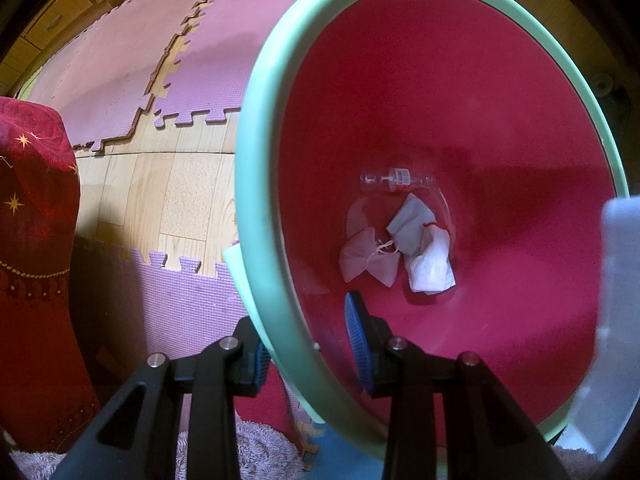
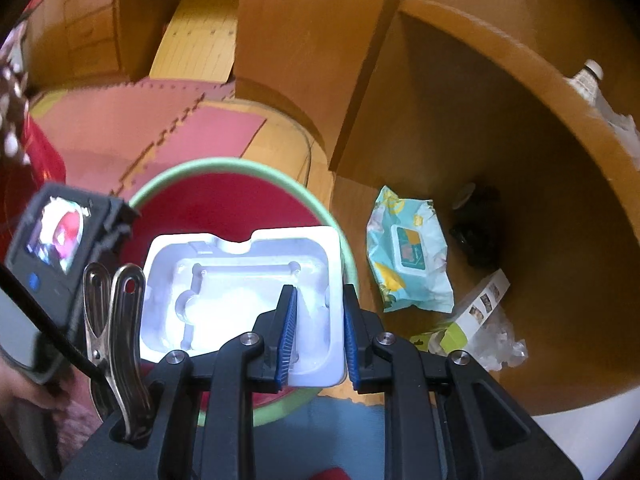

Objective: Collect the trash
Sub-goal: 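Lift the white tray with the right tool and carry it over the bucket, then open the right tool to drop the white tray into the bucket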

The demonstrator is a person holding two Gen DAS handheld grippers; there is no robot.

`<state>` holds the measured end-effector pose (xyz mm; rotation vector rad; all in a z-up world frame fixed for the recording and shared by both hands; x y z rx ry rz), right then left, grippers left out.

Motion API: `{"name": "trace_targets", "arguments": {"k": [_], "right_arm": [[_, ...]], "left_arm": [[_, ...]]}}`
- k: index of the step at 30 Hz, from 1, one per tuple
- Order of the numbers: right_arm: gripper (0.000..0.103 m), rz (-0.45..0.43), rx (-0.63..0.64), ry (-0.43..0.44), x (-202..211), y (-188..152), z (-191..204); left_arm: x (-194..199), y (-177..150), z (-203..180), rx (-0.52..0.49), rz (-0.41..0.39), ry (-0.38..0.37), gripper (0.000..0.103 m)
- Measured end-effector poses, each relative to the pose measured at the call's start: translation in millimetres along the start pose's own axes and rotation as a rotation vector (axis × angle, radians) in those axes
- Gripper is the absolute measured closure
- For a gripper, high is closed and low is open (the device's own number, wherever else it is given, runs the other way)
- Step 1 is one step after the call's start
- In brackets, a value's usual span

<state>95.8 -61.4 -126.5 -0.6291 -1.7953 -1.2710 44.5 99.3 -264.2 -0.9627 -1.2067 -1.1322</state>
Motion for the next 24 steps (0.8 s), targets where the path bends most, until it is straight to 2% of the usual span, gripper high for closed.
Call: {"name": "trace_targets", "arguments": {"k": [6,15,24], "right_arm": [[0.081,0.035,0.095,-0.036,-21.8,-9.8,14.0],[0.081,0.094,0.161,-0.063,-43.0,-26.9,23.6],[0.081,0.146,0.135,-0.014,-54.1,-39.7,25.2]], "left_arm": [[0.9,2.7,0.1,-0.001,-0.002,0.001,0.067],[1.2,4.4,0.1,0.001,-0.001,-0.002,0.068],[0.8,2.1,0.6,0.001,-0.005,-0.004,0.068]]}}
Point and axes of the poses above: each gripper's, at about its wrist camera, not at the fingertips, and x roughly against the way its jaws point, z to its left, y to its top, the point moved 10 cm from there along -x, roughly the way its jaws point, and after that the axes turned 5 degrees about y, right-handed, at the moved point
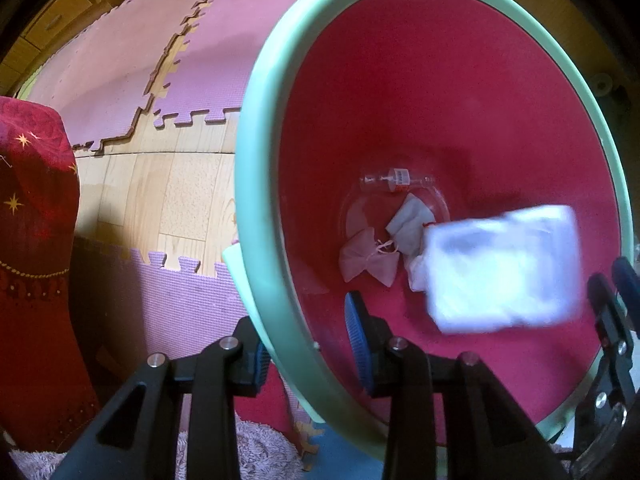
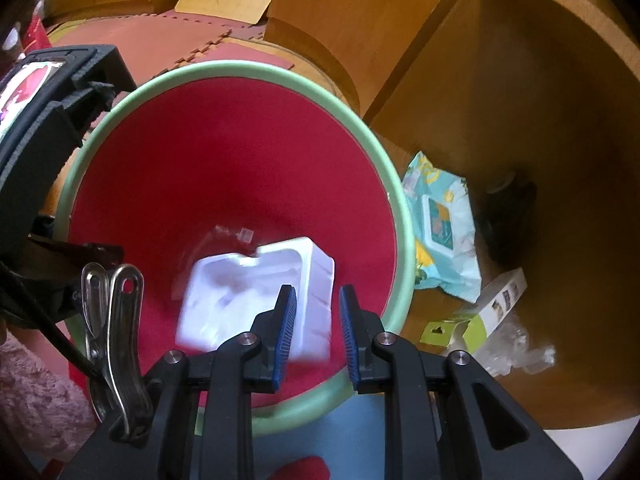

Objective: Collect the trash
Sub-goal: 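Open the right tool to drop the white tray into the bucket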

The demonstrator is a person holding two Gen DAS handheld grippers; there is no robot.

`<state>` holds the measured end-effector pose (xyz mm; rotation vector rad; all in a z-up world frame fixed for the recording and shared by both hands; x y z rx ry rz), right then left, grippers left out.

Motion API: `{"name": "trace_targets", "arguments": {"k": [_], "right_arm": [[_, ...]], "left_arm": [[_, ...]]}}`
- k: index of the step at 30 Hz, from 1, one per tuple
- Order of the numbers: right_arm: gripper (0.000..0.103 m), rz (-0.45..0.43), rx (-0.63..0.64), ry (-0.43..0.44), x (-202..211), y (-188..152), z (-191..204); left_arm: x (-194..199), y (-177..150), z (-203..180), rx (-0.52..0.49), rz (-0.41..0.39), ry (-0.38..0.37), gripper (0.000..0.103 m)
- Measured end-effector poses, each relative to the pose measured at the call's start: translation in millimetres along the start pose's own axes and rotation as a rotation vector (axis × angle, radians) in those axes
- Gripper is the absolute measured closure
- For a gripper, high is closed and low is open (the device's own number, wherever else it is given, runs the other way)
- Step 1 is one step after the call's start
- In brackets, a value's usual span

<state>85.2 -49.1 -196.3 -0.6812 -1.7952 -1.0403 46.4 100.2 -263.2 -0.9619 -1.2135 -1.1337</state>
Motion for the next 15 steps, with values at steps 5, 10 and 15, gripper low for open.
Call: {"name": "trace_targets", "arguments": {"k": [5,10,15], "right_arm": [[0.069,0.012,-0.016,0.006,-5.1,-5.5,-3.8],[0.057,0.005,-0.040,0.038,-4.4,-3.8,-2.9],[0.045,-0.005,-0.037,0.068,-2.1,-1.8,3.1]], "left_arm": [[-0.3,-0.7,-0.3,0.000,-0.001,0.001,0.068],[-0.1,-1.5,-0.1,-0.001,-0.002,0.001,0.068],[0.2,-1.6,-0.2,-0.001,-0.002,0.001,0.067]]}}
Point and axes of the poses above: each gripper's, at about its wrist camera, not at the fingertips, and x roughly against the way its jaws point, z to its left, y to its top, the point moved 10 cm from there along -x, roughly the way its jaws point, and after that the axes turned 5 degrees about y, right-handed, at the moved point
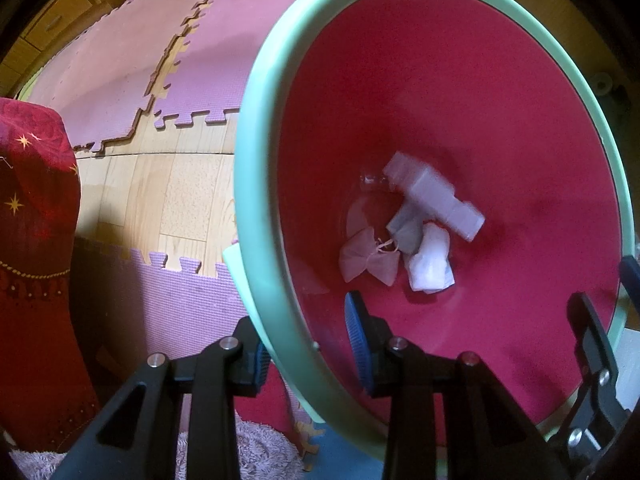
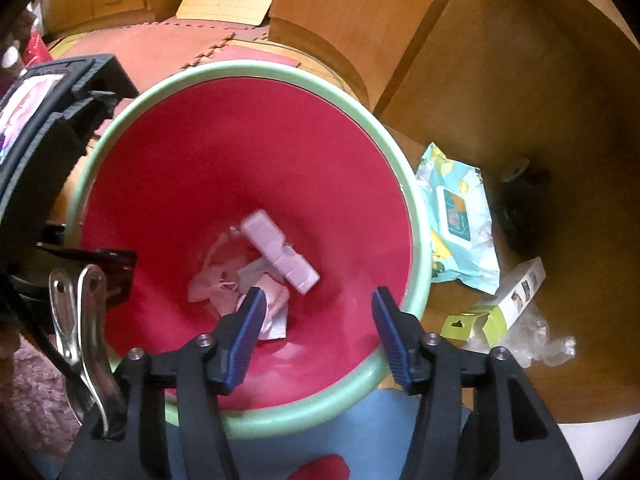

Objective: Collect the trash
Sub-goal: 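Open the right tool to drop the white tray into the bucket, then move the right tool back to the shelf toward the remaining items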

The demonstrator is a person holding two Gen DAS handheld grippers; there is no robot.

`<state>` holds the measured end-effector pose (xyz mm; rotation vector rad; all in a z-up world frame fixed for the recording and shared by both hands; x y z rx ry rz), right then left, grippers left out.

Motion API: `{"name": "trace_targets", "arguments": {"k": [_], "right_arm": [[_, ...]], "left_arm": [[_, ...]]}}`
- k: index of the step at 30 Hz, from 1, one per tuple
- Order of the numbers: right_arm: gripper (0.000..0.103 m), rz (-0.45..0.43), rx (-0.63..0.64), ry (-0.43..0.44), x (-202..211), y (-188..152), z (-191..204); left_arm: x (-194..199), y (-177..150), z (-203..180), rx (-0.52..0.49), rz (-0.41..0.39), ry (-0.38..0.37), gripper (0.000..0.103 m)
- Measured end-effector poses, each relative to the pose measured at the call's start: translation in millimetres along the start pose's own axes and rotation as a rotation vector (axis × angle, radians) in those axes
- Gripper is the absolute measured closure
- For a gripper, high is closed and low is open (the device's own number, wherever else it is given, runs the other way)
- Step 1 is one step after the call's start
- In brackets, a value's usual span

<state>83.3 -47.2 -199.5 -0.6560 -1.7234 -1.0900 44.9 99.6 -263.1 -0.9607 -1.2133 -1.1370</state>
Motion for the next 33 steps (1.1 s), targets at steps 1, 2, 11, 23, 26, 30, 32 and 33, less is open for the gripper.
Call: {"name": "trace_targets", "arguments": {"k": [1,2,11,23,26,30,32,33], "right_arm": [[0.045,-0.003,0.000,0.004,1.0,0.9,1.6],[0.044,-0.005,0.000,0.006,1.8,1.4,2.5],[0.044,-0.022,-0.029,0.028,6.2,4.6,2.5],[0.044,-0.050,-0.065,0.053,14.4,8.6,-4.8],[0.044,-0.062,-0.078,0.062,19.4,10.0,-6.5],[0.044,-0.082,-0.098,0.084,30.3,13.1,-7.1],[0.044,-0.093,-0.104,0.095,36.5,14.4,-6.9],[0.044,-0.101,-0.108,0.102,41.0,15.4,-6.7]], "left_arm": [[0.1,0.3,0.0,0.000,0.000,0.000,0.068],[0.0,0.0,-0.1,0.000,0.000,0.000,0.068],[0.5,0.3,-0.1,0.000,-0.001,-0.001,0.067],[0.4,-0.4,-0.2,0.001,0.000,-0.002,0.068],[0.4,-0.5,-0.2,0.001,0.000,-0.002,0.067],[0.4,-0.4,-0.1,0.001,0.000,-0.001,0.067],[0.4,-0.5,-0.2,0.002,0.000,-0.002,0.067],[0.4,-0.4,-0.2,0.001,0.000,-0.001,0.067]]}}
Point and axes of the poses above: each gripper's, at about its wrist camera, not at the fingertips, and x roughly against the way its jaws point, z to its left, y to its top, the point moved 10 cm from there along -x, roughly the way its jaws point, and after that the axes turned 5 degrees about y, right-handed, at the moved point
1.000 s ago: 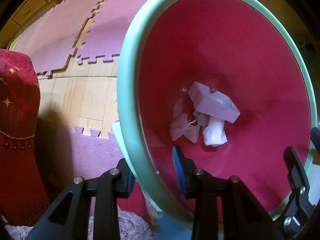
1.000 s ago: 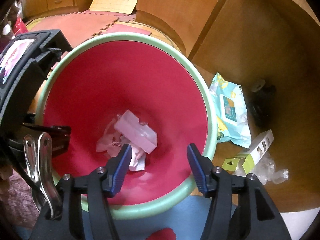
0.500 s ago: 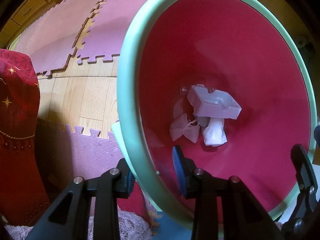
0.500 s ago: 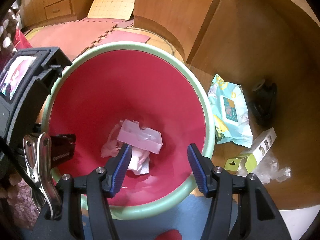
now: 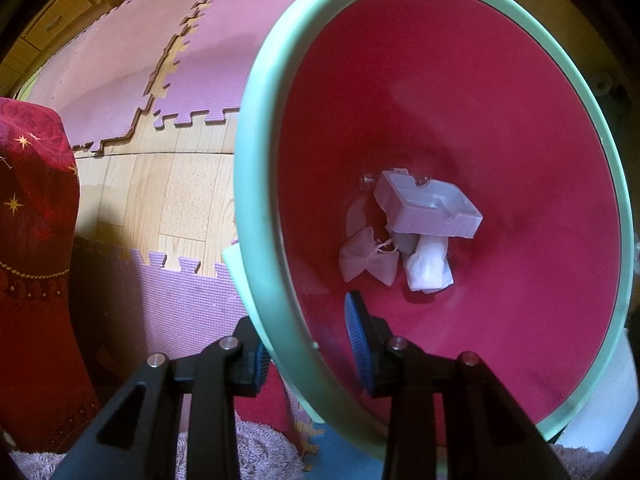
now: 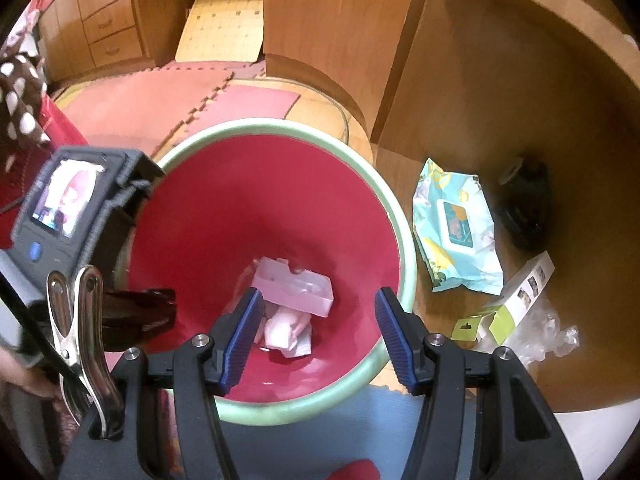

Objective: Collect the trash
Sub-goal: 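Move the right tool back to the shelf toward the remaining items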

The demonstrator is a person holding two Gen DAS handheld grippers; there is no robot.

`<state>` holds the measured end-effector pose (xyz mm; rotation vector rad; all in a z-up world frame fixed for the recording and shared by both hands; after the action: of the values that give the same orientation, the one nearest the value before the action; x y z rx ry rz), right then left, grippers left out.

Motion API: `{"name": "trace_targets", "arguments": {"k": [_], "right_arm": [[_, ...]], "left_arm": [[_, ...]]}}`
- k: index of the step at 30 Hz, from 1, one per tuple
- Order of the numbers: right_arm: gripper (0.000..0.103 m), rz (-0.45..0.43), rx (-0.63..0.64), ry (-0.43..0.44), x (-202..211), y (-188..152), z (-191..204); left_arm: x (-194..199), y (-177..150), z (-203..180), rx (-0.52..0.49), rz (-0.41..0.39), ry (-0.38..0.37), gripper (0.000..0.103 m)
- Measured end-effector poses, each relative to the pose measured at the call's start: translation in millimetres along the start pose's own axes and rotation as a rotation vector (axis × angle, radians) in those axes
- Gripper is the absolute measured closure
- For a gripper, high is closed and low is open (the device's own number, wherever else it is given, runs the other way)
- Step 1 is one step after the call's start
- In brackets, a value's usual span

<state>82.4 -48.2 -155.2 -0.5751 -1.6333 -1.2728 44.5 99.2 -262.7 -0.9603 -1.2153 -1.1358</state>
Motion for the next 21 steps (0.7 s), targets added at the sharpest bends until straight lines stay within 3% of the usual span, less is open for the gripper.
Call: {"name": "trace_targets", "arguments": {"k": [9,21], "right_arm": [[0.044,-0.074,-0.041,0.055,37.0,13.8,4.2],[0.044,-0.174,-0.127,0.068,84.7,32.1,-18.8]], "left_arm": [[0.0,-0.1,0.0,0.000,0.000,0.000,0.067],[0.0,-0.2,0.0,0.000,0.000,-0.001,0.067]]}}
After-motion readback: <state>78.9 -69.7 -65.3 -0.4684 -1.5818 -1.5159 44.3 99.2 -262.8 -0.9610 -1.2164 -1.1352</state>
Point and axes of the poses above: each gripper's, at about its wrist camera, not at the fingertips, and x roughly against the way its jaws point, z to its left, y to its top, the point moved 10 cm from there along -x, roughly the way its jaws point, and after that the axes turned 5 degrees about y, right-handed, at the moved point
